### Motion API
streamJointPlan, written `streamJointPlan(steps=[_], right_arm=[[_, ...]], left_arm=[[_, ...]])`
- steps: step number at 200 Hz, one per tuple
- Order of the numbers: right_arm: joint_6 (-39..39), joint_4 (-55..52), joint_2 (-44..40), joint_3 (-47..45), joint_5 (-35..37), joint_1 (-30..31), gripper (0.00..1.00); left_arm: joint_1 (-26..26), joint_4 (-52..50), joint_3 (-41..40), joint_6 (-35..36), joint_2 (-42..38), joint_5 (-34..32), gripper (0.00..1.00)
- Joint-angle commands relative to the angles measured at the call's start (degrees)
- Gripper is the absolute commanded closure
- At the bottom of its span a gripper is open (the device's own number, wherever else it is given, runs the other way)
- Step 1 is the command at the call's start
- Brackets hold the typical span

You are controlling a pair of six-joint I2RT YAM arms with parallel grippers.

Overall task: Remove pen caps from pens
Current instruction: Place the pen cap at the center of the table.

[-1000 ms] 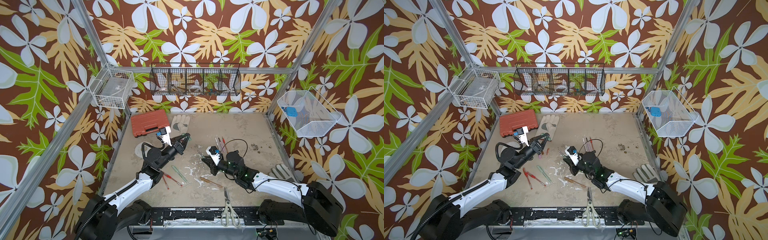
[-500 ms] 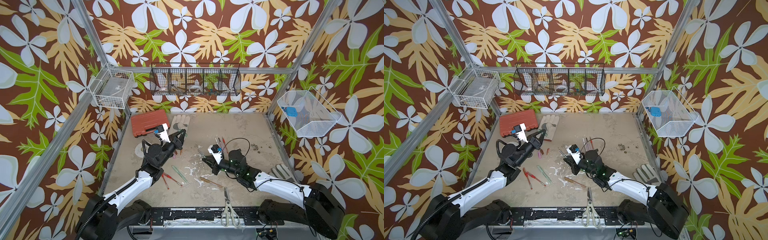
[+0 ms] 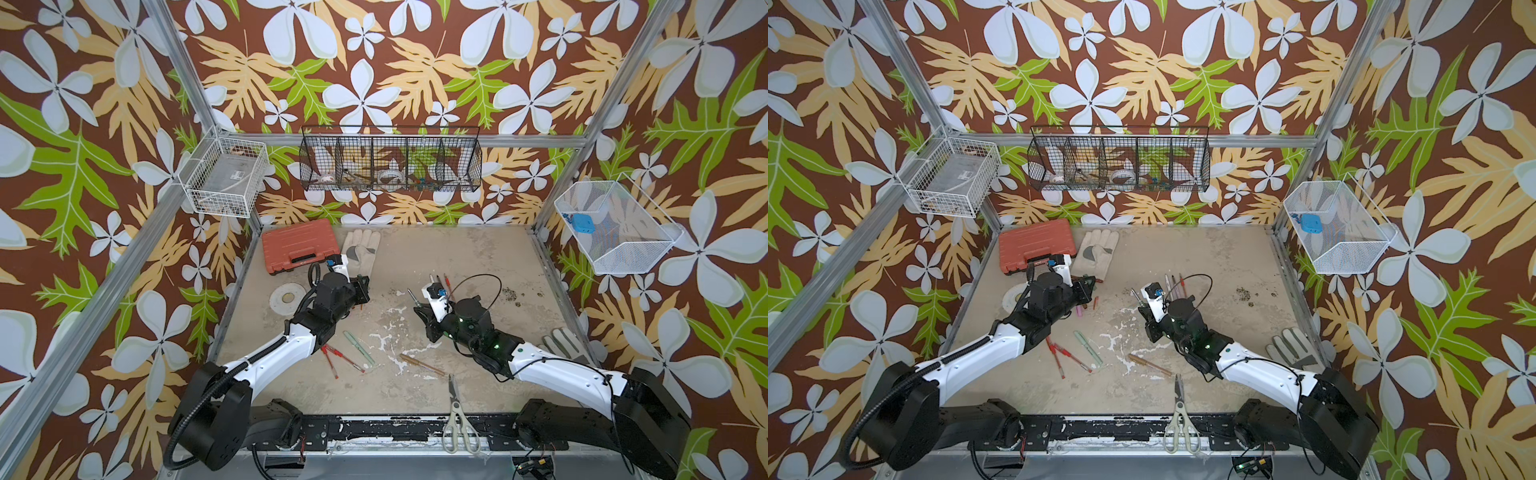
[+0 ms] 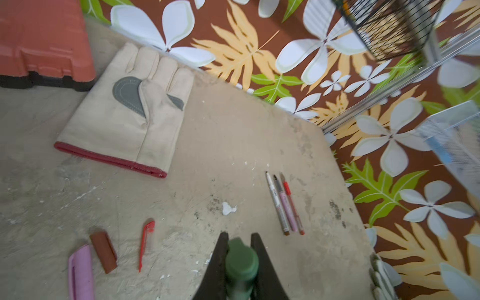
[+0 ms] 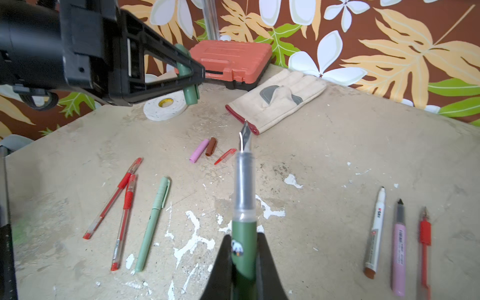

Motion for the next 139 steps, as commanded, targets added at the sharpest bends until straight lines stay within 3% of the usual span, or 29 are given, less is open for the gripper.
streamJointPlan(steps=[1, 63, 139], right_arm=[[0.43, -2.10, 1.17, 0.97, 4.98, 0.01, 1.00], [1.09, -3.65, 2.95, 1.66, 7.36, -0.64, 1.00], [1.75, -3.56, 1.96, 1.00, 6.04, -2.53, 1.00]], left_arm=[[-0.02, -4.17, 1.76, 2.51, 3.90, -1.37, 1.00], [-0.39, -3.99, 7.46, 5.04, 17.31, 0.99, 1.00], [-0.99, -8.03, 15.14, 6.72, 29.49, -1.24, 1.00]])
